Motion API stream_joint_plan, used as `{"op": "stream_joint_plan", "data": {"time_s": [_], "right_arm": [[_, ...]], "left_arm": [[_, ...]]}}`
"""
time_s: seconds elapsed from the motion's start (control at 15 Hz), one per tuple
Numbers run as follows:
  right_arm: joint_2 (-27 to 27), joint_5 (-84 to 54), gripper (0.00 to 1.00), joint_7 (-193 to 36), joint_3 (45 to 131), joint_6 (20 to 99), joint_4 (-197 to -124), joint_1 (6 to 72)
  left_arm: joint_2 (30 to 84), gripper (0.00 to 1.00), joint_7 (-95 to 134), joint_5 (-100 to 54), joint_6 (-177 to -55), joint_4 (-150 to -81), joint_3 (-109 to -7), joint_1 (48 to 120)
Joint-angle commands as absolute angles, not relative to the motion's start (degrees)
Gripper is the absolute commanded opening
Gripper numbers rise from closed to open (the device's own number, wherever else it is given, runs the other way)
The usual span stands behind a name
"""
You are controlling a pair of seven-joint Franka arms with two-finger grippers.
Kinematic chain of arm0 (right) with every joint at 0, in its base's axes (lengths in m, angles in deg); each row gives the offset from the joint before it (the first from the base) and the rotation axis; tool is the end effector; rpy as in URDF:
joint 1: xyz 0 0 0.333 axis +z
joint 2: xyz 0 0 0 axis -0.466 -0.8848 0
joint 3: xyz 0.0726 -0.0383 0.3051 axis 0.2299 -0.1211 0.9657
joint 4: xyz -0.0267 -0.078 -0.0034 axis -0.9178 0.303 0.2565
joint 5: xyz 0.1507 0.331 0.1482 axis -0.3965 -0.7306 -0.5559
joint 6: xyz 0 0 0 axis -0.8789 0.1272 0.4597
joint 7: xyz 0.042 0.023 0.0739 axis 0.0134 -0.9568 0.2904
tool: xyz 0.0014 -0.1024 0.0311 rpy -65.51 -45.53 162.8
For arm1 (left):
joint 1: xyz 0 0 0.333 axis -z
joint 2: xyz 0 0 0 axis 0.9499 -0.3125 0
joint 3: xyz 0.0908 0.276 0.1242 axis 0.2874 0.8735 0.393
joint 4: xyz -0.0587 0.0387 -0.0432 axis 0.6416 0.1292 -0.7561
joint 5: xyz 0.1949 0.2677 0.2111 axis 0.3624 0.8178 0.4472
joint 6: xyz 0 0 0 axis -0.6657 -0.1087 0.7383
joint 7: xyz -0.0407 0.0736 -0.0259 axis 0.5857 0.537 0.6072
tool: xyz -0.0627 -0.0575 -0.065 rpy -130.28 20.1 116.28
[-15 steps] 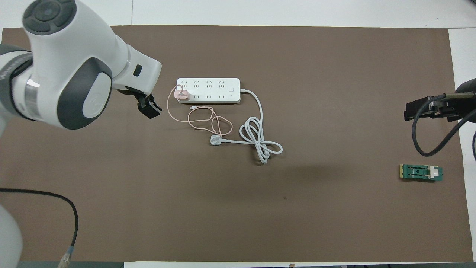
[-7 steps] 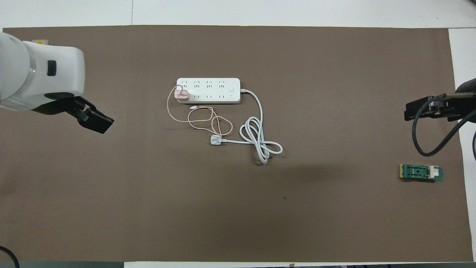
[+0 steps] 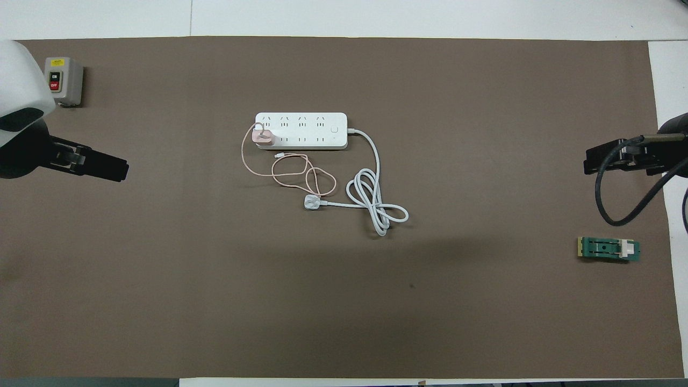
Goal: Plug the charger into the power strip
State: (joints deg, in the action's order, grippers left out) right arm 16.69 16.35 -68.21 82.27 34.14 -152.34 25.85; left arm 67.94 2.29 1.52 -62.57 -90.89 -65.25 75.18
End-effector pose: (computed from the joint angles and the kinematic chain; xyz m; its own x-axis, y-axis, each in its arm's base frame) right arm 0.5471 -0.0057 0.6019 0.9986 -0.0476 -0.0236 -0.0473 -0.9988 0.0146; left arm 0.5249 -0.1267 0.6703 0.9655 -0.2590 0.0279 -0.2592 -0.9658 0.0057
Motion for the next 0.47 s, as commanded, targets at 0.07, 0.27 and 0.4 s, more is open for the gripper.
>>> {"op": "stream_joint_plan", "data": {"time_s": [0.07, 0.27, 0.4], "right_arm": [[17.4, 16.9, 1.00, -69.1, 82.8, 33.0, -152.6, 25.3], [17.4, 16.7, 1.00, -68.8, 82.8, 33.1, -152.7, 25.3], [17.4, 16.7, 1.00, -68.8, 82.8, 33.1, -152.6, 25.3]], "left_arm": [[71.9, 1.00, 7.7, 0.9, -62.2, -97.2, -65.2, 73.8], [72.1, 1.00, 10.1, 1.0, -63.0, -97.4, -65.2, 72.8], [72.0, 1.00, 9.9, 1.0, -63.0, -97.4, -65.3, 72.5]]}}
